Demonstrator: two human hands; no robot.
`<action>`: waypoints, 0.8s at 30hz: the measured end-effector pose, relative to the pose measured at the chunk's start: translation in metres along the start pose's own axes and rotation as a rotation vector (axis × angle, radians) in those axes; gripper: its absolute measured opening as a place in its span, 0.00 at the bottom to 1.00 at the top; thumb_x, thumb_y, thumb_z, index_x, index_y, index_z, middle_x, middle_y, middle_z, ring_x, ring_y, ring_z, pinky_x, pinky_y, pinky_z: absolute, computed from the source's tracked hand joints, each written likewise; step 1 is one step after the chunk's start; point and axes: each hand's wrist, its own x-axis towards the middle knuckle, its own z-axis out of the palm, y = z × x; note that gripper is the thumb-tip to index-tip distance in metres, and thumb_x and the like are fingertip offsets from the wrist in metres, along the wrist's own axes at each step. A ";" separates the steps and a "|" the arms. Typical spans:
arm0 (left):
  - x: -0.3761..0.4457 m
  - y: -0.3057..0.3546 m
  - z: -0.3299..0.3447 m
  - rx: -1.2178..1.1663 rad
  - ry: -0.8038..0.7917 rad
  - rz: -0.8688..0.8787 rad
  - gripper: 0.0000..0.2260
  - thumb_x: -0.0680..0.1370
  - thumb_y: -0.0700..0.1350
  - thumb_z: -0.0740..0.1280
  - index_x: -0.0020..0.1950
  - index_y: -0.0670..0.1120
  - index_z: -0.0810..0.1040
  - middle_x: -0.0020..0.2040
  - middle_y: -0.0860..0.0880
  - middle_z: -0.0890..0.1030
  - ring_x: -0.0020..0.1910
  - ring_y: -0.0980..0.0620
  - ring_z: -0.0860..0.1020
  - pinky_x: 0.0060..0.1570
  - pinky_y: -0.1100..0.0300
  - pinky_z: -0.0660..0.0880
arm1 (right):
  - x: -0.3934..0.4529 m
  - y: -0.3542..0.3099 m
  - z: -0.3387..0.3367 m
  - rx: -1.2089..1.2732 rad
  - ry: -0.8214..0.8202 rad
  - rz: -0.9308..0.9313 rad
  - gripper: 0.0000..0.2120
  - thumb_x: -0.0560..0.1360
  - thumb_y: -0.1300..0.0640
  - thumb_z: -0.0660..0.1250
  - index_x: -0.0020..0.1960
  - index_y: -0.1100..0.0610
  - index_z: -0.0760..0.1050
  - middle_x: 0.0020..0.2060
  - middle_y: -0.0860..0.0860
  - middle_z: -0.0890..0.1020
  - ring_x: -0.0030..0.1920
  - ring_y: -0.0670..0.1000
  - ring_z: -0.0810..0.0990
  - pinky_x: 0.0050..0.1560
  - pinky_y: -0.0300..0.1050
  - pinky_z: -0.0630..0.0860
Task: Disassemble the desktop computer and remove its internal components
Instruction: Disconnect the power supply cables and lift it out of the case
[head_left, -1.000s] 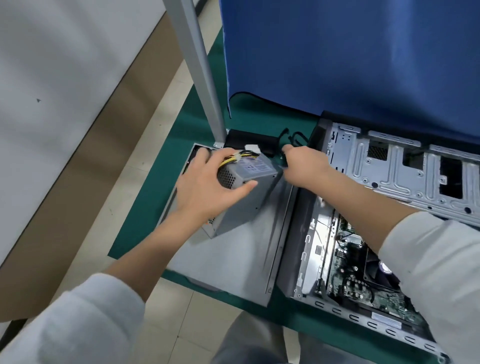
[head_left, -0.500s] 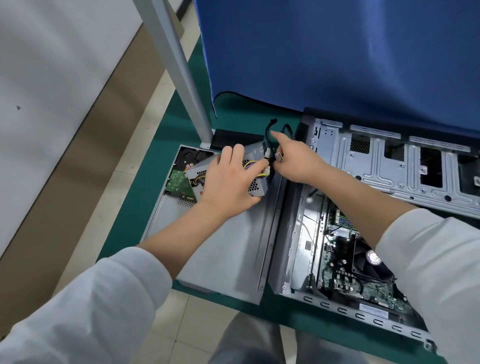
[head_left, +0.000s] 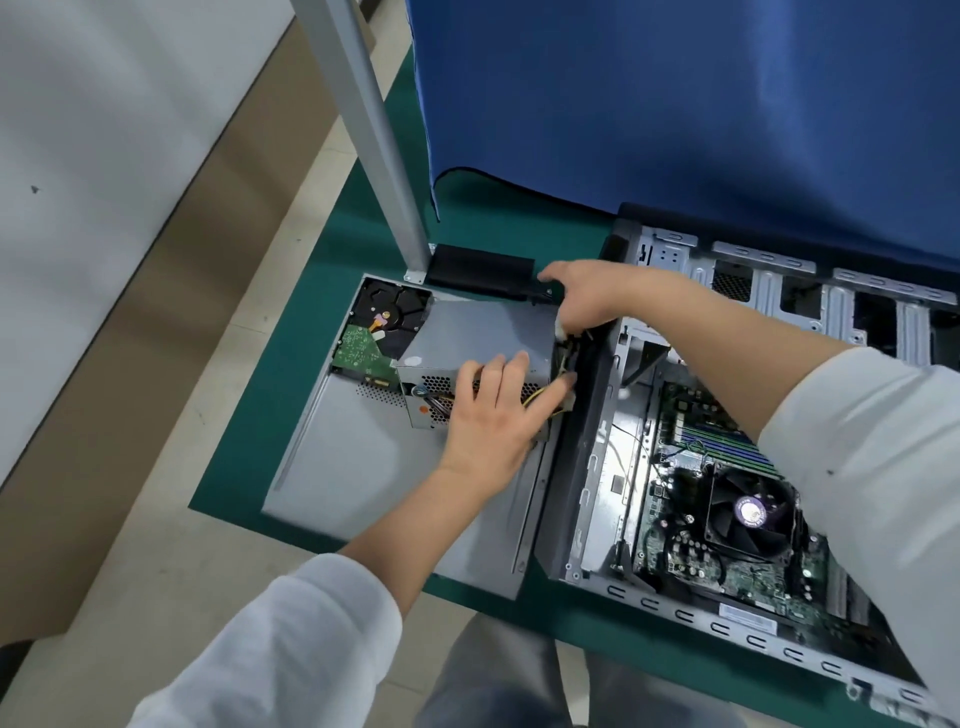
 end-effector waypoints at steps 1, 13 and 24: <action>-0.003 0.004 0.004 -0.004 0.009 0.015 0.38 0.56 0.40 0.74 0.66 0.52 0.70 0.57 0.40 0.70 0.52 0.41 0.69 0.52 0.47 0.64 | 0.000 0.000 0.001 0.000 0.022 0.008 0.33 0.72 0.64 0.60 0.76 0.54 0.56 0.69 0.55 0.69 0.64 0.56 0.71 0.49 0.40 0.69; -0.014 0.003 0.033 0.111 0.104 0.092 0.31 0.62 0.36 0.65 0.64 0.56 0.72 0.57 0.42 0.67 0.54 0.42 0.68 0.52 0.49 0.63 | -0.012 0.012 0.045 -0.293 0.395 -0.171 0.19 0.76 0.63 0.55 0.66 0.58 0.67 0.55 0.57 0.75 0.48 0.58 0.75 0.54 0.48 0.64; -0.033 -0.001 0.031 0.102 0.052 0.186 0.38 0.49 0.36 0.70 0.58 0.53 0.72 0.59 0.44 0.66 0.55 0.42 0.67 0.52 0.51 0.62 | -0.008 0.014 0.061 -0.411 0.509 -0.171 0.20 0.75 0.63 0.56 0.65 0.54 0.70 0.51 0.53 0.76 0.44 0.56 0.76 0.49 0.46 0.60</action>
